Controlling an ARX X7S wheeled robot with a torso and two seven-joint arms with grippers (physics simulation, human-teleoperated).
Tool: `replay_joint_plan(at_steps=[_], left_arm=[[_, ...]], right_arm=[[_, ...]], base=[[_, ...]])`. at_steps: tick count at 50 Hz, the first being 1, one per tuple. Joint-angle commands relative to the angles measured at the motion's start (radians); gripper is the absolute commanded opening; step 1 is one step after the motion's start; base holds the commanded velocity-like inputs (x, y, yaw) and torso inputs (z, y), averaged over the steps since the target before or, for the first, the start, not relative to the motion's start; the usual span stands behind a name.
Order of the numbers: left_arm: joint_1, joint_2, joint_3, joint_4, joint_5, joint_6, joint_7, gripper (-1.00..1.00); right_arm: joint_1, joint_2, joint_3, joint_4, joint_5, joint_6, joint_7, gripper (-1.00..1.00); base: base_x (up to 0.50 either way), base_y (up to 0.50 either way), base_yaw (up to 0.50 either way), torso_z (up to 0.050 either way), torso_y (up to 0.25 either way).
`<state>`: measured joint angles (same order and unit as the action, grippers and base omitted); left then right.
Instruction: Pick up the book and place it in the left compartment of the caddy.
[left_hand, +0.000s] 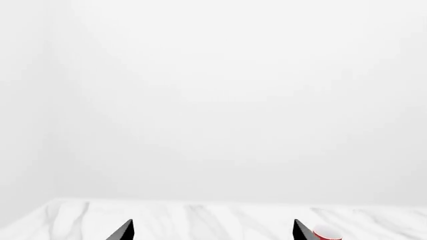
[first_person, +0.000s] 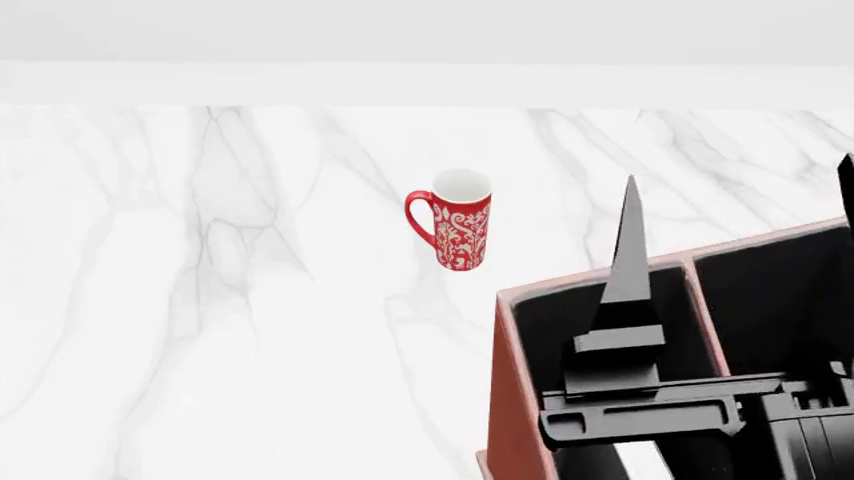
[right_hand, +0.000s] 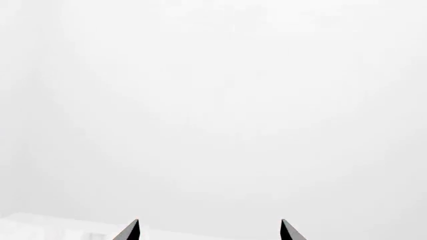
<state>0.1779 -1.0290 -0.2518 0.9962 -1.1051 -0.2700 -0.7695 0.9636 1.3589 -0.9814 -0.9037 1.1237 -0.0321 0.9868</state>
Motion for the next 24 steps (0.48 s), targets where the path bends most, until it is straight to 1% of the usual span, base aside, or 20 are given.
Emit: replay_joint_plan(at_steps=[1,24], left_arm=[[0.035,-0.008,-0.038,0.019,-0.006,0.016,-0.002,1.00],[0.074,-0.023,-0.065,0.030,-0.003,0.047,-0.010,1.00]], right_arm=[[-0.010,0.029,0.013,-0.038,-0.050,-0.039,0.017,1.00],[-0.043,0.049,0.011,-0.072,-0.176,-0.071,0.066,1.00]], base=[[0.00,0.00,0.00,0.000,0.000],[0.00,0.00,0.00,0.000,0.000]])
